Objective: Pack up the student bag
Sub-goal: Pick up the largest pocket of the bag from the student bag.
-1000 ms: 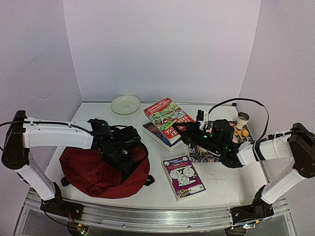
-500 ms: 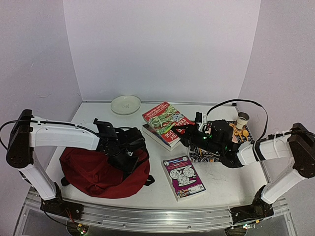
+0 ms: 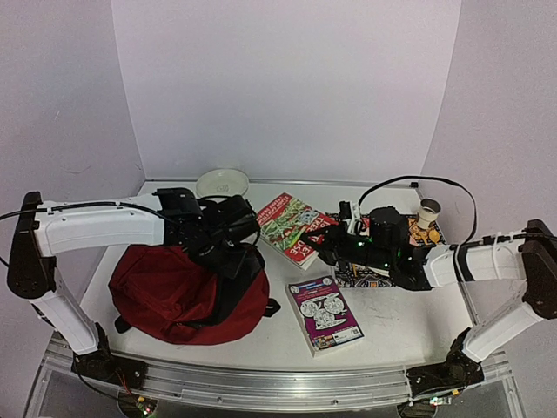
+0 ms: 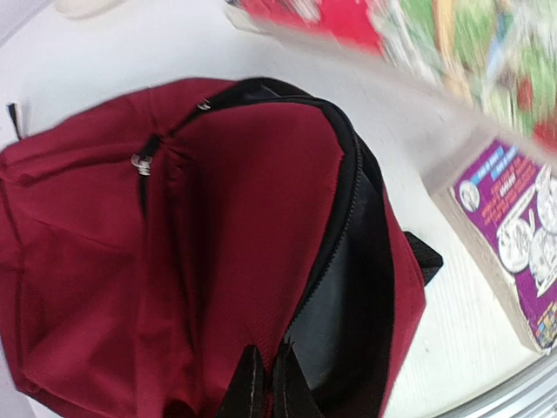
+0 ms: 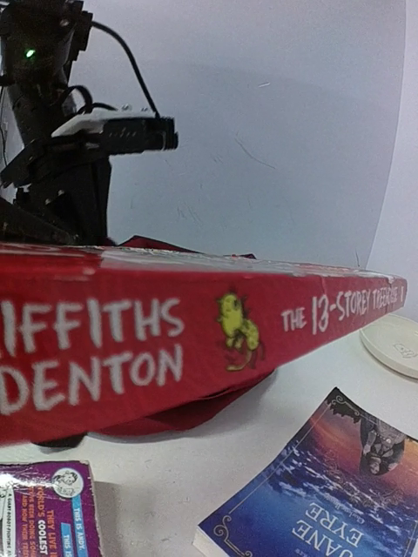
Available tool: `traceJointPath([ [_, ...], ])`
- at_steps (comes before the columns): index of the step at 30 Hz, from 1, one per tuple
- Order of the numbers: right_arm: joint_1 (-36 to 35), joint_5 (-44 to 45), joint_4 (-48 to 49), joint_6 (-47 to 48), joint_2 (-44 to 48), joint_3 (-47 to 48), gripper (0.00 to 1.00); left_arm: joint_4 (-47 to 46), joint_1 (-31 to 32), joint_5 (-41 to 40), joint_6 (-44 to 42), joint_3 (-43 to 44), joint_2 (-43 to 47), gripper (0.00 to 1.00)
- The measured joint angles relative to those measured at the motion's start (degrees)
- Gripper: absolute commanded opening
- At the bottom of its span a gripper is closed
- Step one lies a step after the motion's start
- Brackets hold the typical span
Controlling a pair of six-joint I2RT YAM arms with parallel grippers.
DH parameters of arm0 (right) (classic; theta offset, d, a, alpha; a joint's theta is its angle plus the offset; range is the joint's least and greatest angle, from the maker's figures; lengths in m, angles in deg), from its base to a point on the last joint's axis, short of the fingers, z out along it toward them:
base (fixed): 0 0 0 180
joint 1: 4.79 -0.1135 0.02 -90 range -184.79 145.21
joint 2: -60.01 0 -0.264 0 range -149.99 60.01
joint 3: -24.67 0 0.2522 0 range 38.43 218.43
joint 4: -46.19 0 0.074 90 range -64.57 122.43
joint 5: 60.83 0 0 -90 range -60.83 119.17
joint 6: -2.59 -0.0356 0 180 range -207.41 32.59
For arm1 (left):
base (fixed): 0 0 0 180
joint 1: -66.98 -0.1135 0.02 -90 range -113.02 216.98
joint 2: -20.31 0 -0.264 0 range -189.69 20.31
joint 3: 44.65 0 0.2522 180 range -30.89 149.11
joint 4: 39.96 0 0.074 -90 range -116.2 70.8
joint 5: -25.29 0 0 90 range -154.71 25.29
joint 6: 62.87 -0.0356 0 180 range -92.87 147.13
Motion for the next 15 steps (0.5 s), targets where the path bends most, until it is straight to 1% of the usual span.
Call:
traceJointPath([
  [9,0.0,-1.4,-10.9,2.6,5.3,0.4,0.0,6.1,-4.8,-7.4,-3.8,7.3,1.4,0.0],
  [15,-0.3,-4.0,-16.9,4.2,4.3,4.4,0.0,7.6,-5.6,-9.3,-7.1,12.7,2.3,0.0],
])
